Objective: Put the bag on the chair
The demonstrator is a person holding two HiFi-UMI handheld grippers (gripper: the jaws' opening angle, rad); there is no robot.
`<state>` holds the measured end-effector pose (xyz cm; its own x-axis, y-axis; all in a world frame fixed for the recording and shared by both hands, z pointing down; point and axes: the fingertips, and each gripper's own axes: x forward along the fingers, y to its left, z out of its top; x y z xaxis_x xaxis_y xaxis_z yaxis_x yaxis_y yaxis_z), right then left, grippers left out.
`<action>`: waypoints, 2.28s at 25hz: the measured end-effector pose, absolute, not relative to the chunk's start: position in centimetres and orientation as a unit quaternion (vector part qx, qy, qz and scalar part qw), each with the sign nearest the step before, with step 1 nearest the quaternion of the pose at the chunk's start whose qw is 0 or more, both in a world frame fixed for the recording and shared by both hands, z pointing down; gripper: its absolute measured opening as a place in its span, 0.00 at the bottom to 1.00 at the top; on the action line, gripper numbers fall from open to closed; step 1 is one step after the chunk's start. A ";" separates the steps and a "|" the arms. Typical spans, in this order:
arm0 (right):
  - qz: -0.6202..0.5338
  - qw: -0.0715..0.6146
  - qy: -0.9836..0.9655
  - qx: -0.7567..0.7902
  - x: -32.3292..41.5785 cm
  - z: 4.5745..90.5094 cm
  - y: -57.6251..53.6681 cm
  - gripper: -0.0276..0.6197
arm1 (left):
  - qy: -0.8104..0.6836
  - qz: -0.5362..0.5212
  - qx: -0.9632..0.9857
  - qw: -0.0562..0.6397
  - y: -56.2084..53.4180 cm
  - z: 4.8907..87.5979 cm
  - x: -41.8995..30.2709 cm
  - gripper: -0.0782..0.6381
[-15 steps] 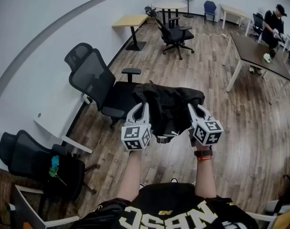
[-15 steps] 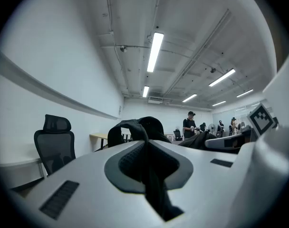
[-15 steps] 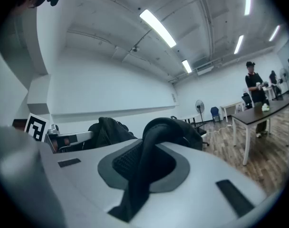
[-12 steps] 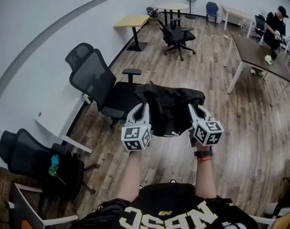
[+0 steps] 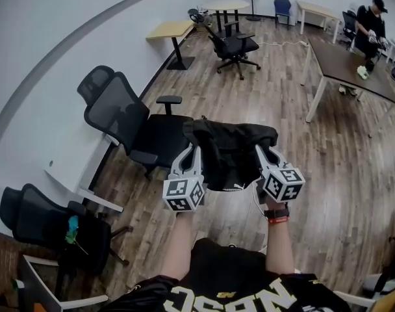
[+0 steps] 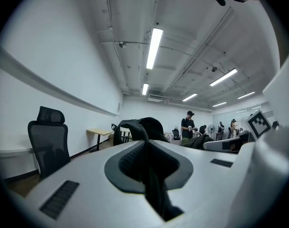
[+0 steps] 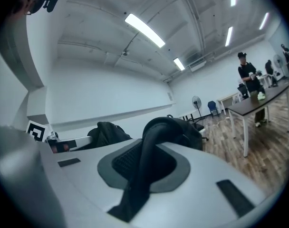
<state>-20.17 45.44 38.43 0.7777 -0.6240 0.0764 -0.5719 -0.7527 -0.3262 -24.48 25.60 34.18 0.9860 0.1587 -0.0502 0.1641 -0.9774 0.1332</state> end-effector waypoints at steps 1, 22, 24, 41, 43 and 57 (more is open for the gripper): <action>-0.091 0.147 0.318 -0.932 -20.0 38.5 46.1 0.12 | 0.083 -0.016 0.994 0.070 26.2 34.5 -24.2 0.16; -0.146 0.140 0.317 -0.927 -0.1 42.2 49.0 0.12 | 0.095 0.016 0.989 0.113 28.9 38.9 -1.3 0.16; -0.142 0.137 0.318 -0.927 3.3 41.1 48.8 0.12 | 0.088 0.008 0.989 0.121 28.5 38.6 1.8 0.16; -0.176 0.129 0.446 -0.868 19.1 42.8 34.8 0.12 | -0.051 -0.008 0.988 0.146 16.2 40.2 12.0 0.16; -0.189 0.123 0.480 -0.848 20.8 43.6 31.1 0.12 | -0.084 -0.007 0.986 0.146 13.8 40.7 12.3 0.16; -0.205 0.084 0.702 -0.677 32.4 40.6 11.3 0.12 | -0.352 -0.071 0.923 0.136 1.6 37.5 15.1 0.16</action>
<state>32.40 11.30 40.59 -0.0686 -0.9846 0.1606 -0.9158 -0.0017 -0.4015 15.15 1.65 37.53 0.7421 -0.6693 -0.0356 -0.6305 -0.7151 0.3017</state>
